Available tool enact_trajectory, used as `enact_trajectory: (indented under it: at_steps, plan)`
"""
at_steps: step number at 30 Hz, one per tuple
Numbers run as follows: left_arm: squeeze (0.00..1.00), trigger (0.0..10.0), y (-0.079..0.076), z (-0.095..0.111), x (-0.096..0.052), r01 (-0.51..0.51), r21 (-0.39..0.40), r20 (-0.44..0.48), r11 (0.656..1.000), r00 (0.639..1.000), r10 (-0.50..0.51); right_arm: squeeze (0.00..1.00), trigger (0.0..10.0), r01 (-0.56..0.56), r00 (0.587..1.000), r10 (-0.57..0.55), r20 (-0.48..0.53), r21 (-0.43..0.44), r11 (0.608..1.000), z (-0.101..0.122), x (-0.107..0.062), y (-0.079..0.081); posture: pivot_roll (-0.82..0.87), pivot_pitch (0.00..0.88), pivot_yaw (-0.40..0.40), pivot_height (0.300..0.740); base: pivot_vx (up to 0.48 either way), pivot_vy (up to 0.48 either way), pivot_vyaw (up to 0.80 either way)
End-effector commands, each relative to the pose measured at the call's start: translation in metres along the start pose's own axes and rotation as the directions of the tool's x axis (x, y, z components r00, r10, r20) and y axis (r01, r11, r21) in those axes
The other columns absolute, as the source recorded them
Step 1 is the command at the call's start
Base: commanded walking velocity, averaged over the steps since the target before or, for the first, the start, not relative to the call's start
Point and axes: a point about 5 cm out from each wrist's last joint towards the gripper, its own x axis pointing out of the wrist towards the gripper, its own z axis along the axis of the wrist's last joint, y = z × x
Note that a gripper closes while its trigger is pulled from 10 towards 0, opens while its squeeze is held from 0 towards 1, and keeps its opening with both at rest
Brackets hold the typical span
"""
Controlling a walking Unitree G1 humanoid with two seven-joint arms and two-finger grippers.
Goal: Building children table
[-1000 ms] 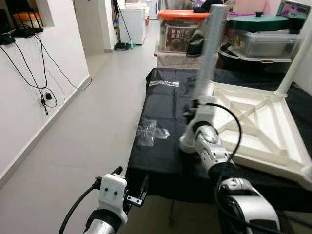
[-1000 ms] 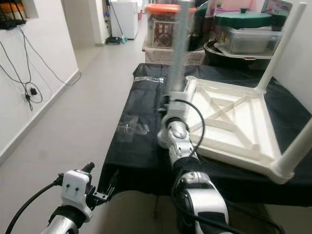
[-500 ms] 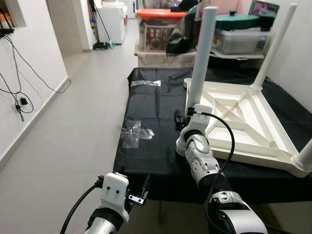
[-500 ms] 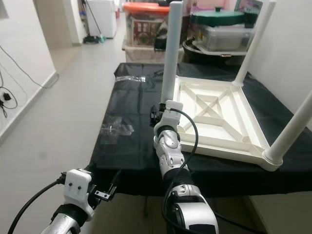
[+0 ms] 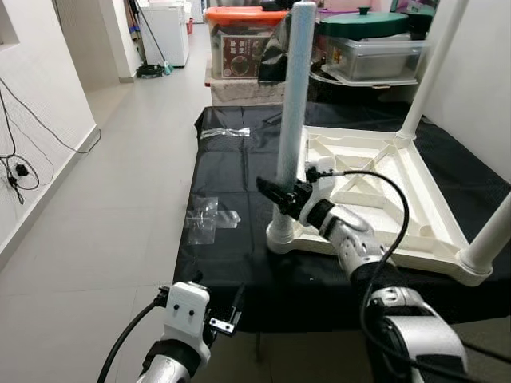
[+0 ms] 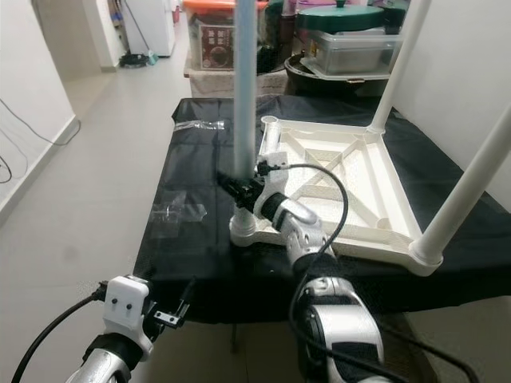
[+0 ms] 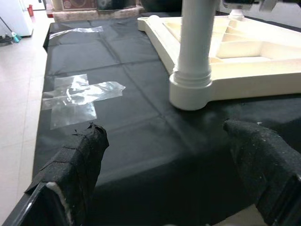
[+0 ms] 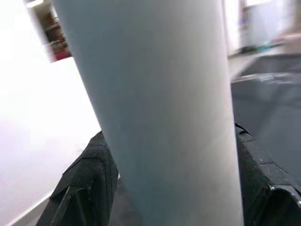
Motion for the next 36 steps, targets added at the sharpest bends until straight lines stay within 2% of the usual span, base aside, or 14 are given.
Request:
enact_trajectory:
  at_steps: [1,11,12,13,19,20,22,23,26,28,30,32,34,36]
  plan:
    - [0.0,10.0,0.001,-0.002,-0.001,-0.002,-0.006,-0.011,1.0,1.0,0.002,0.0,10.0,-0.184,0.98,0.186,-0.077,0.027,0.983,-0.005,0.013,0.018,0.06,0.0,-0.019,0.74,0.0,0.0,0.0]
    - [0.0,10.0,0.0,0.0,-0.001,-0.01,-0.011,-0.006,1.0,1.0,0.01,0.0,10.0,-0.433,0.881,0.437,-0.182,0.062,0.899,-0.004,0.026,0.041,0.08,0.0,-0.033,0.74,0.0,0.0,0.0]
    - [0.0,10.0,0.0,0.0,-0.001,-0.01,-0.011,-0.005,1.0,1.0,0.01,0.0,3.9,-0.451,0.871,0.456,-0.185,0.068,0.89,-0.004,0.026,0.042,0.08,0.0,-0.033,0.74,0.0,0.0,0.0]
    - [0.0,10.0,0.0,0.0,-0.001,-0.008,-0.01,-0.006,1.0,1.0,0.008,0.0,0.0,-0.464,0.865,0.469,-0.178,0.076,0.883,-0.004,0.027,0.044,0.1,0.0,-0.028,0.74,0.0,0.0,0.0]
    - [0.0,10.0,0.0,0.0,-0.002,-0.004,-0.006,-0.009,1.0,1.0,0.004,0.0,0.0,-0.436,0.885,0.437,-0.161,0.048,0.899,-0.004,0.028,0.043,0.1,0.0,-0.025,0.74,0.0,0.0,0.0]
    - [0.0,10.0,0.0,0.0,-0.002,-0.005,-0.006,-0.009,1.0,1.0,0.005,0.0,0.0,-0.301,0.942,0.296,-0.156,-0.009,0.954,-0.005,0.032,0.036,0.1,0.0,-0.025,0.74,0.0,0.0,0.0]
    - [0.0,10.0,0.0,0.0,-0.002,-0.006,-0.006,-0.009,1.0,1.0,0.006,0.0,0.0,-0.238,0.961,0.231,-0.153,-0.025,0.971,-0.005,0.033,0.033,0.1,0.0,-0.025,0.74,0.0,0.0,0.0]
    - [0.0,10.0,0.0,0.0,-0.002,-0.005,-0.006,-0.009,1.0,1.0,0.005,0.0,0.0,-0.104,0.987,0.095,-0.132,-0.058,0.993,-0.003,0.034,0.026,0.1,0.0,-0.025,0.74,0.0,0.0,0.0]
    - [0.0,10.0,0.0,0.0,-0.002,-0.005,-0.006,-0.009,1.0,1.0,0.005,0.0,0.0,0.021,0.994,-0.027,-0.109,-0.056,0.998,-0.002,0.033,0.019,0.1,0.0,-0.025,0.74,0.0,0.0,0.0]
    - [0.0,10.0,0.0,-0.001,-0.001,-0.004,-0.006,-0.01,1.0,1.0,0.004,0.0,0.0,0.215,0.973,-0.221,-0.072,-0.082,0.973,0.0,0.029,0.007,0.1,0.0,-0.026,0.74,0.0,0.0,0.0]
    - [0.0,10.0,0.0,-0.001,-0.001,-0.001,-0.006,-0.011,1.0,1.0,0.001,0.0,0.0,0.631,0.775,-0.632,0.013,-0.062,0.773,-0.001,0.005,-0.023,0.09,0.0,-0.018,0.74,0.0,0.0,0.0]
    - [0.0,10.0,0.0,-0.001,-0.001,-0.001,-0.006,-0.011,1.0,1.0,0.001,0.0,0.0,0.631,0.775,-0.632,0.013,-0.062,0.773,-0.001,0.005,-0.023,0.09,0.0,-0.018,0.74,0.0,0.0,0.0]
    - [0.0,10.0,0.001,-0.001,-0.001,0.001,-0.004,-0.012,1.0,1.0,-0.001,0.0,0.0,0.858,0.514,-0.856,0.064,-0.008,0.514,-0.009,-0.022,-0.036,0.09,0.0,-0.018,0.74,0.0,0.0,0.0]
    - [0.0,10.0,0.001,-0.001,-0.001,0.001,-0.004,-0.012,1.0,1.0,-0.001,0.0,0.0,0.858,0.514,-0.856,0.064,-0.008,0.514,-0.009,-0.022,-0.036,0.09,0.0,-0.018,0.74,0.0,0.0,0.0]
